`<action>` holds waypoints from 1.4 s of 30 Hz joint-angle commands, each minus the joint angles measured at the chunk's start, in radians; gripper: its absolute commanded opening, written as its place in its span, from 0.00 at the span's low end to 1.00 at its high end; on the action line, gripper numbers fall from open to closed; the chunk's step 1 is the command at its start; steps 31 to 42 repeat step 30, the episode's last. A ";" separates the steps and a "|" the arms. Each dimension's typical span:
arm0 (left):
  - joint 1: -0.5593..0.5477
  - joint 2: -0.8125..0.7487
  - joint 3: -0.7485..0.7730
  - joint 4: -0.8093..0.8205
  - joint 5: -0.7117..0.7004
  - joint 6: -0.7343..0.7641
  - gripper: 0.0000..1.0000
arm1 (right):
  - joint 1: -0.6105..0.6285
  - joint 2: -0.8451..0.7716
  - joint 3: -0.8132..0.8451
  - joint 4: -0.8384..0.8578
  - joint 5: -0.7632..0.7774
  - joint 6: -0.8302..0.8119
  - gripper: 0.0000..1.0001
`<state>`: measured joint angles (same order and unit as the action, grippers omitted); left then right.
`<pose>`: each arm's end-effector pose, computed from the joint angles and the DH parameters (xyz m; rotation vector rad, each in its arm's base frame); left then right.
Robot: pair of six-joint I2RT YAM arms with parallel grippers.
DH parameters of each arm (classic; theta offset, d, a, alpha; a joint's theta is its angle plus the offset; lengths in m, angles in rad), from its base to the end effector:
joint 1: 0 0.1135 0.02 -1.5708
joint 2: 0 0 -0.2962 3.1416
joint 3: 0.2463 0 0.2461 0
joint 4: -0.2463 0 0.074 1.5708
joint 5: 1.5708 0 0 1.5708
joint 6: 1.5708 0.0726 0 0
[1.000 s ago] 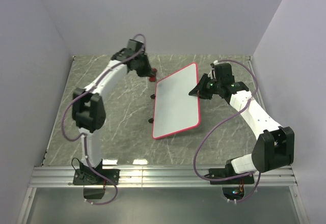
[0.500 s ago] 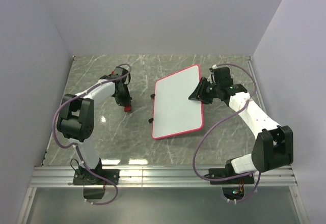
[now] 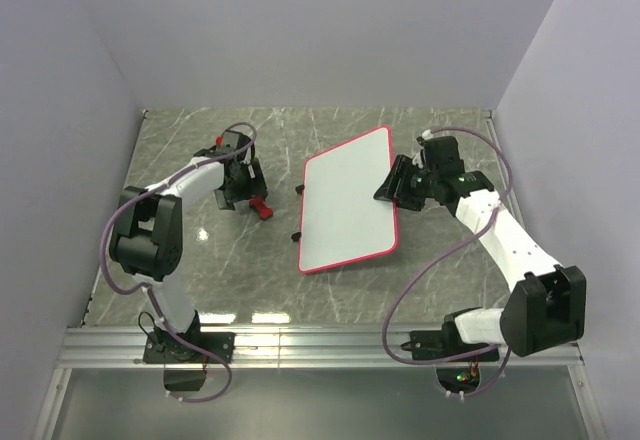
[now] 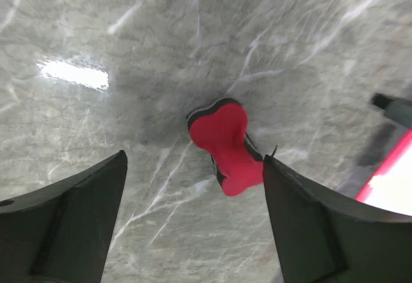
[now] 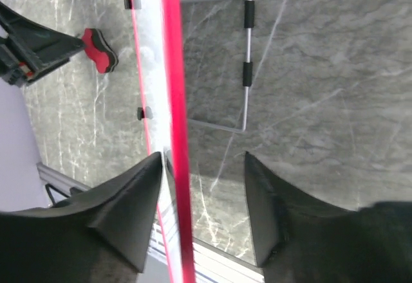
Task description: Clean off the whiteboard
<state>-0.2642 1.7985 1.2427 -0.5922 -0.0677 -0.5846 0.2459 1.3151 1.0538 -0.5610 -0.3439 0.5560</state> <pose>0.3694 -0.0948 0.1936 -0.4542 2.6866 -0.1567 0.2734 0.0939 0.2921 0.2152 2.4684 0.7742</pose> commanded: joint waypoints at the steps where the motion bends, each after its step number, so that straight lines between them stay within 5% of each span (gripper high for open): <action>1: 0.000 -0.079 0.058 -0.012 -0.029 0.011 0.90 | -0.010 -0.066 0.018 -0.046 0.046 -0.036 0.62; 11: -0.001 -0.244 0.101 0.029 0.059 0.017 0.95 | -0.031 -0.279 0.022 -0.073 0.101 -0.123 0.73; 25: -0.001 -0.306 0.394 -0.058 0.020 0.026 0.96 | -0.030 -0.537 -0.129 -0.102 0.120 -0.071 0.79; 42: -0.001 -0.349 0.386 -0.034 0.017 0.051 0.97 | -0.030 -0.588 -0.147 -0.143 0.138 -0.079 0.79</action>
